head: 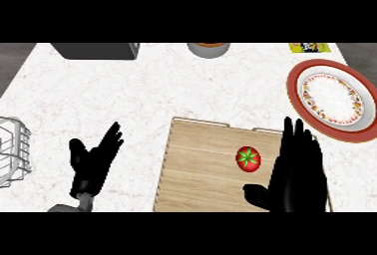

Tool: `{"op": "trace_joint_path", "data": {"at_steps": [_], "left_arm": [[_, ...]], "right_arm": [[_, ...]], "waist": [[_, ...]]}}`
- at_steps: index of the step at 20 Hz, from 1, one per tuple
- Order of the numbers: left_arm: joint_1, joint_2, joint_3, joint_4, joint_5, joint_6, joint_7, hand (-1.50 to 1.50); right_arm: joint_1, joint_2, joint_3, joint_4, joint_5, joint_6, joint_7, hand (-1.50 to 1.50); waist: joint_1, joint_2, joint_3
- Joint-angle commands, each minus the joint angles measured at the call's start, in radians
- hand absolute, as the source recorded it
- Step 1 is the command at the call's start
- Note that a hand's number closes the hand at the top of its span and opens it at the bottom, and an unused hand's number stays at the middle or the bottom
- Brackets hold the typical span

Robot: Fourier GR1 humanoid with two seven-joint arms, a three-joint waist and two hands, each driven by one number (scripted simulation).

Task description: Pick the tomato from the tray and place it in the plate

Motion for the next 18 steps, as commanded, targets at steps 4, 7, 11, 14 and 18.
{"op": "trace_joint_path", "data": {"at_steps": [4,7,11,14,18], "left_arm": [[0.038,0.029,0.039,0.002,0.018,-0.054,-0.028,0.0],[0.075,0.026,0.019,-0.046,0.004,-0.053,-0.015,0.0],[0.057,-0.001,0.022,-0.02,-0.015,-0.041,-0.028,0.0],[-0.002,0.003,0.042,0.016,-0.016,-0.047,0.001,0.0],[0.019,-0.005,0.04,-0.028,-0.018,-0.022,0.03,0.0]], "right_arm": [[-0.113,0.039,0.016,0.175,-0.101,-0.011,0.219,-1.5],[-0.184,0.039,0.003,0.227,-0.138,-0.033,0.248,-1.5],[-0.126,0.039,0.056,0.298,-0.106,-0.133,0.23,-1.5],[-0.186,0.039,0.002,0.334,-0.108,-0.054,0.228,-1.5],[-0.163,0.039,0.012,0.342,-0.068,-0.053,0.275,-1.5]], "waist": [[-0.001,0.001,0.002],[0.003,-0.001,0.002],[-0.005,-0.002,0.002],[-0.009,-0.001,0.002],[-0.009,-0.003,0.002]]}}
